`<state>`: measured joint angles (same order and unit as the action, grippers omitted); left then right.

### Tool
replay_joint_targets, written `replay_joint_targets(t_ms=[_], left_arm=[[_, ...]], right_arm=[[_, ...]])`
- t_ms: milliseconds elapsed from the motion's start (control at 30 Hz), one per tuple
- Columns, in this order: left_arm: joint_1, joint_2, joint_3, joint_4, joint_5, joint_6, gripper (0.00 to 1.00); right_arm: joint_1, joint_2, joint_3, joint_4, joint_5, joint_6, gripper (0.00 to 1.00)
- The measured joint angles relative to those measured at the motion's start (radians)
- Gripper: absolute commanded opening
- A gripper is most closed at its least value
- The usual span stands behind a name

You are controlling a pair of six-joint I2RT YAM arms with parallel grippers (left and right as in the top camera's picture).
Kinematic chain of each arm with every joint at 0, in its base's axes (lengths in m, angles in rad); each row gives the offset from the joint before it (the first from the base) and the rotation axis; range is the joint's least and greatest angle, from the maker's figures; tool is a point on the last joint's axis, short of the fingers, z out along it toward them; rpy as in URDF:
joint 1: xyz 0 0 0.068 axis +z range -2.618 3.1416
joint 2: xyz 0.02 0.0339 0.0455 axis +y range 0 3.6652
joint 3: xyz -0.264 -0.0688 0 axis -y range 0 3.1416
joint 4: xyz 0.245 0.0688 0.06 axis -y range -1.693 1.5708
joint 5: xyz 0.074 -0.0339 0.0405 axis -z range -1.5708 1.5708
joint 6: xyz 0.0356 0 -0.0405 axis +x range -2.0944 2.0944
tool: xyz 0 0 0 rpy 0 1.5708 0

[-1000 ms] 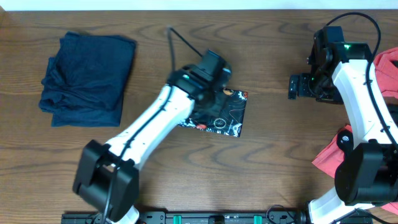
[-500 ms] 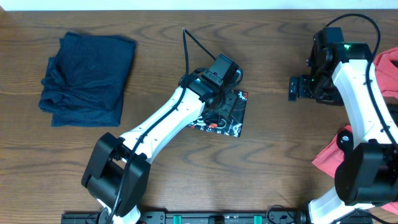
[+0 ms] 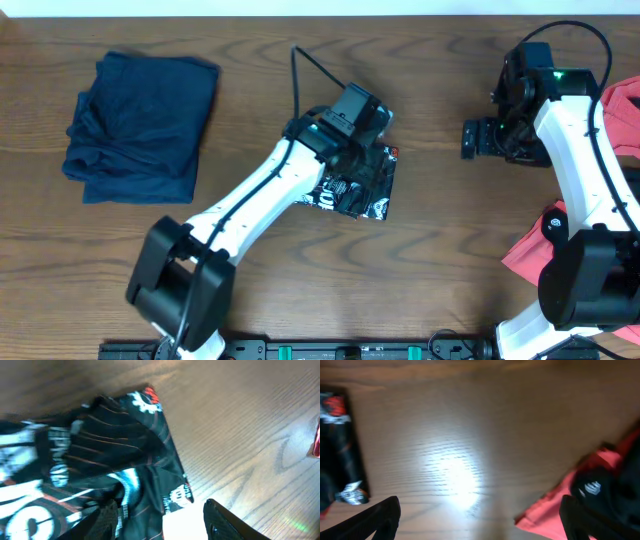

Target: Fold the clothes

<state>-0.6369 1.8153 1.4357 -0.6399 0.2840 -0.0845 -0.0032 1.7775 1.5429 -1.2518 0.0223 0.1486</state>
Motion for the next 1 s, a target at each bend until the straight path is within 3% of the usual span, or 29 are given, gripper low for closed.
replay_joint_targets(t_ms=[133, 367, 533, 800, 867, 1000], left_arm=[[0.090, -0.078, 0.000, -0.018, -0.026, 0.015, 0.57], [0.328, -0.132, 0.003, -0.047, -0.056, -0.006, 0.57], [0.421, -0.095, -0.002, -0.052, -0.055, -0.031, 0.57], [0.426, 0.028, -0.009, -0.055, -0.047, -0.046, 0.57], [0.425, 0.061, -0.013, -0.055, -0.044, -0.046, 0.57], [0.420, 0.110, -0.018, -0.056, -0.036, -0.046, 0.57]], right_arm=[[0.006, 0.000, 0.000, 0.047, -0.153, -0.092, 0.92], [0.150, 0.000, 0.000, 0.177, -0.341, -0.188, 0.95], [0.317, 0.021, 0.000, 0.264, -0.295, -0.209, 0.96], [0.503, 0.194, 0.000, 0.367, -0.128, -0.220, 0.90], [0.528, 0.234, 0.000, 0.378, -0.097, -0.221, 0.84], [0.551, 0.273, 0.000, 0.400, -0.058, -0.220, 0.46]])
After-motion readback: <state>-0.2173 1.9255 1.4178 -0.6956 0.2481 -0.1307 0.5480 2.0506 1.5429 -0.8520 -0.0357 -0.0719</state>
